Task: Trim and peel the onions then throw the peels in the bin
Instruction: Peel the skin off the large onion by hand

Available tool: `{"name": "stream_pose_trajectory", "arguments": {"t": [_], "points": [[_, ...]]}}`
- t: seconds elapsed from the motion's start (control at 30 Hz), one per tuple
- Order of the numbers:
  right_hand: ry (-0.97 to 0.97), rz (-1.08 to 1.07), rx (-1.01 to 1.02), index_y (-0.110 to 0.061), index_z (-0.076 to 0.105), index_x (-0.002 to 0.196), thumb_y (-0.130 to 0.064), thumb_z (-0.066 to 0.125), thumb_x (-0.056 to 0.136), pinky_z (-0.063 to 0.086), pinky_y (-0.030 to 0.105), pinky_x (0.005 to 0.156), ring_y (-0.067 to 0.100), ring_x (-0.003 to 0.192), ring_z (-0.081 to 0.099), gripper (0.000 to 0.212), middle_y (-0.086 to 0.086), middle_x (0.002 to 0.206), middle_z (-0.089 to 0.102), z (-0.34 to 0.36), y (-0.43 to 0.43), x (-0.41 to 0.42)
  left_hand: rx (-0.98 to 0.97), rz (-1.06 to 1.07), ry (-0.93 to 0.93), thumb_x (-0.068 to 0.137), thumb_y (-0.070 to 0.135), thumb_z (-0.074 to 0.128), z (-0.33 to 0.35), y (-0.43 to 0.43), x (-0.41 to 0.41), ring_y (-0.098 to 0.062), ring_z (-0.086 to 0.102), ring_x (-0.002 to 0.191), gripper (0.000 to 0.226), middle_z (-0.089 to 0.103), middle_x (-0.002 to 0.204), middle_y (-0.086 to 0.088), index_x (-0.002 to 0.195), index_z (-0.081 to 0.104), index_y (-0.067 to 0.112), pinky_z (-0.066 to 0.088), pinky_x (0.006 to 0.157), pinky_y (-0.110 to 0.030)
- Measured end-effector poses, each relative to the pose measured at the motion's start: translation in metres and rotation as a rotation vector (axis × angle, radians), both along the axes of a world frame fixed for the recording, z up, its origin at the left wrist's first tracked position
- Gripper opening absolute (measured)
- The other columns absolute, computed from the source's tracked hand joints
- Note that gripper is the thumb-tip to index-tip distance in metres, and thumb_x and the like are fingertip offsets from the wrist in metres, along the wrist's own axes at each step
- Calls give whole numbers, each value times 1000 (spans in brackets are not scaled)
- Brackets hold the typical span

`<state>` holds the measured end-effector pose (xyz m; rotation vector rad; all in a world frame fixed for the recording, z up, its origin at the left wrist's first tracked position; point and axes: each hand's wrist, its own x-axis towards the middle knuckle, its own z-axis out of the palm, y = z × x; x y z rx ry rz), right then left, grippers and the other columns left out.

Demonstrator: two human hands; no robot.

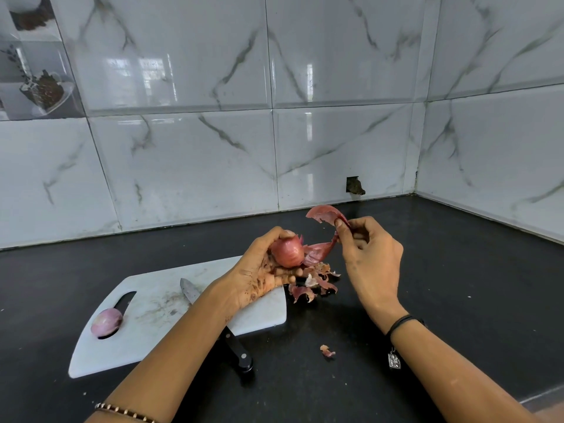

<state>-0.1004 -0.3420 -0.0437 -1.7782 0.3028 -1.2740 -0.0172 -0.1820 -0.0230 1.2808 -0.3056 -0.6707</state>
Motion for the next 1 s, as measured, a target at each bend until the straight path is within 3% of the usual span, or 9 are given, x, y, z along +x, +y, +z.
{"name": "stream_pose_trajectory", "arguments": {"t": [0.13, 0.27, 0.43, 0.53, 0.7, 0.83, 1.0], "points": [[95, 54, -20, -16, 69, 95, -30, 70, 96, 52, 10, 70, -5, 81, 65, 14, -8, 83, 70, -1, -1, 1, -9, -51, -3, 75, 39, 67, 0, 0, 1, -22, 57, 51, 50, 66, 78, -19, 107, 64, 1, 46, 49, -26], [248, 286, -37, -21, 69, 102, -49, 75, 87, 51, 9, 73, -3, 84, 66, 32, -9, 90, 72, -2, 7, -1, -21, -58, -9, 82, 49, 59, -3, 1, 8, -21, 47, 42, 52, 58, 73, -23, 87, 66, -2, 36, 41, -22], [231, 443, -76, -24, 68, 103, -32, 79, 88, 52, 13, 74, 2, 84, 69, 20, -9, 87, 73, -1, 13, -2, -23, -74, -4, 89, 55, 51, -5, 2, 11, -19, 44, 38, 58, 56, 69, -20, 83, 65, -1, 32, 39, -20], [228, 398, -175, -25, 69, 96, -21, 77, 89, 57, 28, 77, 9, 81, 69, 11, -8, 83, 72, -3, 11, 0, -6, -87, -31, 93, 60, 45, -5, 3, 9, -17, 42, 37, 66, 55, 65, -18, 85, 65, -2, 32, 39, -19], [204, 240, -174, -20, 68, 86, -22, 77, 89, 46, 12, 62, 4, 70, 64, 10, -7, 73, 69, -2, 7, -1, 33, -137, -47, 91, 64, 43, -3, 4, 6, -15, 38, 35, 64, 53, 65, -15, 82, 60, 3, 29, 38, -19], [270, 140, -176, -14, 65, 88, -19, 74, 90, 44, 12, 59, 11, 71, 60, 11, -3, 75, 66, -4, 5, 0, 20, -123, -40, 84, 57, 56, -2, 4, 4, -18, 45, 41, 55, 61, 71, -19, 86, 61, 3, 34, 42, -21], [423, 77, -105, -12, 56, 111, -12, 65, 92, 45, 10, 64, 6, 80, 57, 21, 2, 100, 63, -5, -3, 1, -77, -40, -17, 79, 51, 64, 0, 6, 5, -19, 45, 44, 48, 59, 86, -23, 96, 63, 6, 36, 44, -23]]}}
